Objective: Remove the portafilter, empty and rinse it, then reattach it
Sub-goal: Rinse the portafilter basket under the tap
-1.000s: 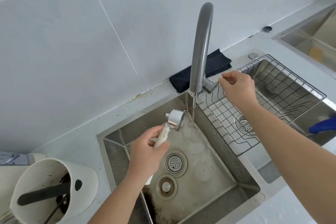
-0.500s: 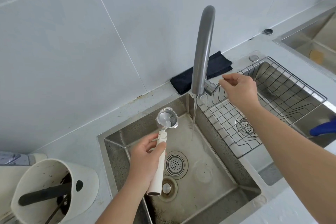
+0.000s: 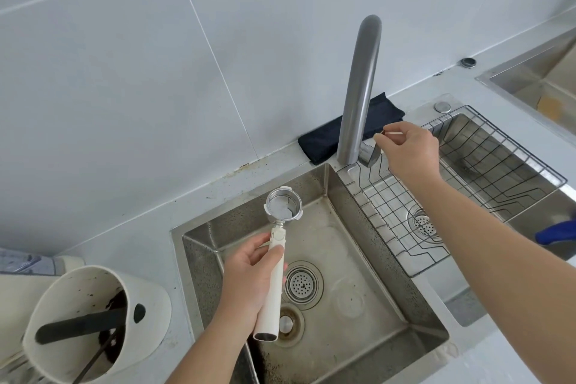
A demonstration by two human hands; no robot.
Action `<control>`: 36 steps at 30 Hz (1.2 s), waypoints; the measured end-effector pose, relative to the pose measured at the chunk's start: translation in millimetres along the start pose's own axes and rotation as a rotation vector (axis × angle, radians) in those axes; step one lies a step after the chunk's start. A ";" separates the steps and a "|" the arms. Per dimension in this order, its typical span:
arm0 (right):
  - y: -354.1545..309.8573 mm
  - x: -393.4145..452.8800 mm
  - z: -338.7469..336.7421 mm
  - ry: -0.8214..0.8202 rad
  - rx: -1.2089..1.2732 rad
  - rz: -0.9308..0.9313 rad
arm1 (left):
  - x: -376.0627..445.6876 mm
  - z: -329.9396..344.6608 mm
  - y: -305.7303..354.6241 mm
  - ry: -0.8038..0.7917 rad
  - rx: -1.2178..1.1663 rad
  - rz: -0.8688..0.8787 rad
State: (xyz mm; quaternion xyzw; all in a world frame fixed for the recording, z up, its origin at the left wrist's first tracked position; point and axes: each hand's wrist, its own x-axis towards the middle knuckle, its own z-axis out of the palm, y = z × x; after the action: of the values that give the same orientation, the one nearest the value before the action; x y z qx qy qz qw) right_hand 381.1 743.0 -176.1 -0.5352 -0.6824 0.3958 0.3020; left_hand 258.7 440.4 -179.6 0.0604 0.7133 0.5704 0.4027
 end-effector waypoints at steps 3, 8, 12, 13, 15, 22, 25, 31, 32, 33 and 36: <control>1.6 -1.3 0.6 0.007 -0.006 -0.009 | -1.8 0.4 1.1 -0.008 -0.010 0.007; -0.9 -3.0 0.3 0.011 -0.024 -0.012 | -4.5 1.4 3.3 -0.014 -0.033 0.016; -2.6 -6.2 -1.8 -0.005 -0.051 -0.037 | -7.6 0.6 5.4 0.002 -0.076 0.009; -3.0 -7.0 -3.4 -0.024 -0.060 -0.036 | -8.9 0.3 6.4 0.006 -0.084 0.011; -4.8 -8.9 -8.0 -0.091 -0.074 -0.021 | -11.6 -0.6 8.0 0.015 -0.092 0.013; -10.8 -41.4 -22.7 -0.172 -0.016 0.039 | -30.0 -7.6 12.6 0.044 -0.136 0.021; -10.3 -74.9 -27.1 -0.179 0.035 0.095 | -40.7 -12.9 13.8 0.055 -0.147 0.041; -12.2 -164.6 -21.7 -0.342 0.238 0.188 | -68.5 -21.9 14.3 0.082 -0.184 0.064; -13.9 -178.6 -18.9 -0.386 0.274 0.197 | -71.9 -22.1 14.2 0.088 -0.179 0.070; -17.6 -194.5 -16.6 -0.438 0.311 0.201 | -77.7 -23.7 14.4 0.094 -0.166 0.080; -30.6 -238.9 -11.1 -0.576 0.412 0.229 | -96.0 -28.7 15.7 0.095 -0.102 0.120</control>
State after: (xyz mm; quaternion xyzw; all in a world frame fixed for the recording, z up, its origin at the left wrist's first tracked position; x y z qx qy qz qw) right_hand 433.8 510.3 -141.4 -0.4026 -0.5812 0.6906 0.1526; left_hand 298.5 371.4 -116.8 0.0551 0.6966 0.6315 0.3362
